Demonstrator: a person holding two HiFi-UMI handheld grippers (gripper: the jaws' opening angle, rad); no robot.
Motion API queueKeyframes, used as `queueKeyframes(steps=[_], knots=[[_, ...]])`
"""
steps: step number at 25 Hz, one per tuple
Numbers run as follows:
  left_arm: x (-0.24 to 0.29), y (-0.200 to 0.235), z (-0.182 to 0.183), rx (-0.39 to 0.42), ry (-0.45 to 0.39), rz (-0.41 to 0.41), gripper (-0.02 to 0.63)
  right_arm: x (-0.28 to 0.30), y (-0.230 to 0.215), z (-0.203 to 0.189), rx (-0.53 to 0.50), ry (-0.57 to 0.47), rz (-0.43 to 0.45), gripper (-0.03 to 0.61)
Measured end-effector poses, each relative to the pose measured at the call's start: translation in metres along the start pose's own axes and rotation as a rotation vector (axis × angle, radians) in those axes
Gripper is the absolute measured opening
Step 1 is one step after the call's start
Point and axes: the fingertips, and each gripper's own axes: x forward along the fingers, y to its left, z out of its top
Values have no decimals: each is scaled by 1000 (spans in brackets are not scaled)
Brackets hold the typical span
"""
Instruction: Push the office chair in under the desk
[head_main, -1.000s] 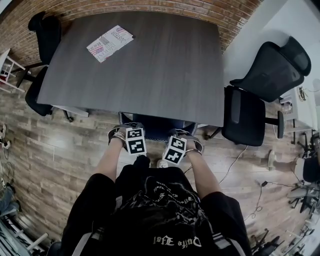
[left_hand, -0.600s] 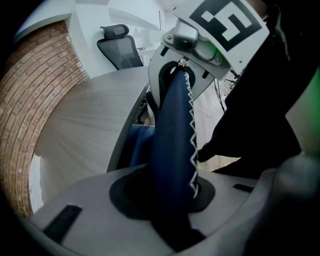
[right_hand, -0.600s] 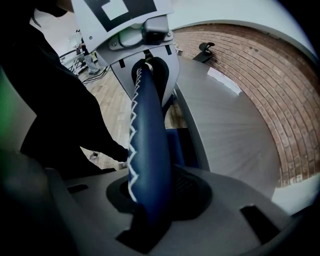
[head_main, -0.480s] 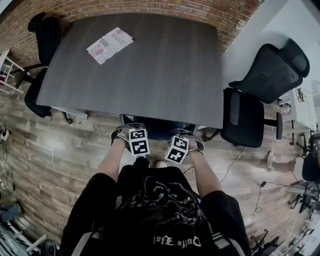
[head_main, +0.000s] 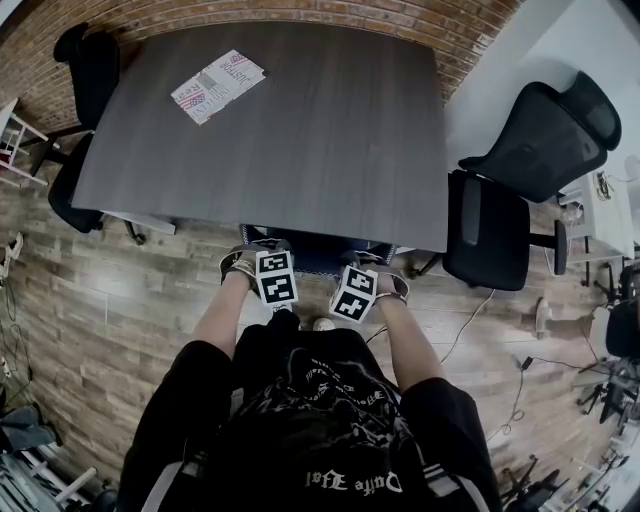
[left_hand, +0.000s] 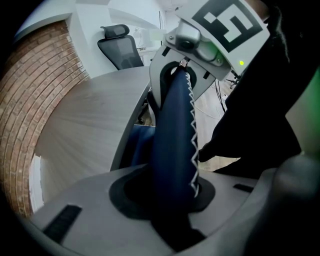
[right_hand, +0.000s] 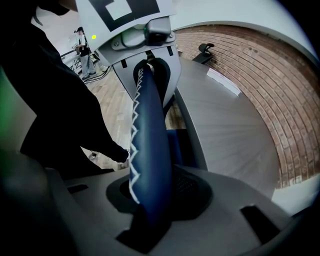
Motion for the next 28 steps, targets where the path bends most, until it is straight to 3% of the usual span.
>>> queueKeyframes(steps=[7, 13, 19, 23, 28], knots=[[0, 0, -1, 3, 2, 18, 111, 0, 1, 0, 36, -1, 28, 119], [0, -6, -8, -16, 8, 14, 144, 0, 10, 8, 88, -16, 71, 181], [-1, -4, -2, -101, -29, 39, 221, -3, 9, 11, 117, -30, 82, 233], [-12, -8, 6, -110, -50, 33, 262, -13, 8, 18, 187, -76, 108, 258], [-35, -2, 18, -257, -171, 87, 267, -38, 0, 26, 282, -158, 93, 264]])
